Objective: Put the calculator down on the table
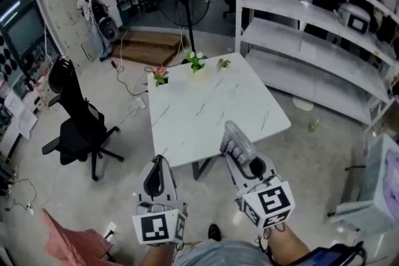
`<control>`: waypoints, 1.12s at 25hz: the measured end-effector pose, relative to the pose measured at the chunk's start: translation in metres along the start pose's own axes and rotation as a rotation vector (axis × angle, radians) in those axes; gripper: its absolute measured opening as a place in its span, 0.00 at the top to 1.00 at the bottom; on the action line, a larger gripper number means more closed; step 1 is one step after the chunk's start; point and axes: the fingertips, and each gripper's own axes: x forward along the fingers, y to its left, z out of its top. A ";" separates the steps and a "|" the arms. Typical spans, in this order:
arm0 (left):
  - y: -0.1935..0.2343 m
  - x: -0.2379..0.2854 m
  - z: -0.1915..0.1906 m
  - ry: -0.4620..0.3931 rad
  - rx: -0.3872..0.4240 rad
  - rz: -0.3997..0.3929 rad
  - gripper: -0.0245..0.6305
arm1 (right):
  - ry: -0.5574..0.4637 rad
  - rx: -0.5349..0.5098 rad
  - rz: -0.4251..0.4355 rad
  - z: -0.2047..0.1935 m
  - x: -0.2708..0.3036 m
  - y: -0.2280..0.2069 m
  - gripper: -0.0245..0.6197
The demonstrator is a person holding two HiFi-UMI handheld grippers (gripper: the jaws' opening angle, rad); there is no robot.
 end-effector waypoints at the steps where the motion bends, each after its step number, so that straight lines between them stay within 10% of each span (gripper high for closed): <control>1: 0.004 0.005 0.001 -0.007 0.000 -0.005 0.95 | -0.008 -0.005 -0.003 0.003 0.005 0.001 0.74; 28: -0.002 0.164 -0.096 0.168 0.009 -0.111 0.95 | 0.116 0.085 -0.060 -0.056 0.130 -0.094 0.74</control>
